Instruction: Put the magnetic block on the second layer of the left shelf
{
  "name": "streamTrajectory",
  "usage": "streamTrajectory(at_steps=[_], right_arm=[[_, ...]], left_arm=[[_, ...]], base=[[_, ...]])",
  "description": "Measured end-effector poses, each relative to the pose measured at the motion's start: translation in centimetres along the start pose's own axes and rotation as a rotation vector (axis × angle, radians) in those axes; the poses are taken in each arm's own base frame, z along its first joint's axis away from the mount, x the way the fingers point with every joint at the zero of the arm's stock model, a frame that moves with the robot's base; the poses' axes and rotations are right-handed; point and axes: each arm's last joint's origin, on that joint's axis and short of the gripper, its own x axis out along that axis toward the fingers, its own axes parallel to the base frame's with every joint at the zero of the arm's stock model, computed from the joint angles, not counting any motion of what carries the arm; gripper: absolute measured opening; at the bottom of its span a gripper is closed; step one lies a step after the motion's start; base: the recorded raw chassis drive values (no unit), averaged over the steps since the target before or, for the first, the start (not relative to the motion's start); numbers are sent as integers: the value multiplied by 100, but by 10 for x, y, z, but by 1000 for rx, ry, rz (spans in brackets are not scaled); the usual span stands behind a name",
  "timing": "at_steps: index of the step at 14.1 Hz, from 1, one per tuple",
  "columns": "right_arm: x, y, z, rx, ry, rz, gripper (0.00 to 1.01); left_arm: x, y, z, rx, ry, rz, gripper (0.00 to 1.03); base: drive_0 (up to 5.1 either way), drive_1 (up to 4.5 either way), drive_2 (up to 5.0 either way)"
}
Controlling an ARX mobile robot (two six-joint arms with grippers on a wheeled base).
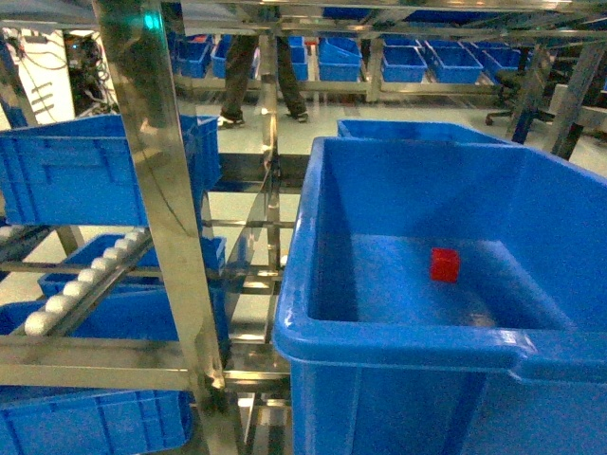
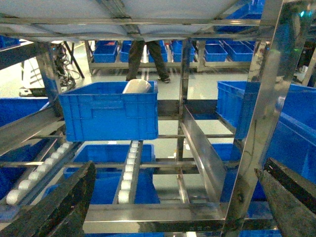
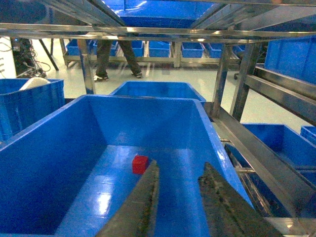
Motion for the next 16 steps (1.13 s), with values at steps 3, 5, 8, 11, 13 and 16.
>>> streamTrajectory(at_steps=[3,5,8,11,13,16], right_arm=[[-10,-13,-12,-2,-3,-6,2],[-17,-12,-19,-3,-3,4,2],[-20,-12,-23,-3,-5,4,2],[-23,-12,-29,-3,-10,4,2],[-25,-12,-28,-3,-21,4,2],[-28,-12,-28,-4,-21,4,2]], left_arm=[[0,0,0,0,0,0,98],[0,0,0,0,0,0,98],[0,0,0,0,0,0,98],[0,0,0,0,0,0,98],[0,0,0,0,0,0,98],[0,0,0,0,0,0,98]], base=[[0,0,0],[0,0,0],[0,0,0],[0,0,0],[0,0,0],[0,0,0]])
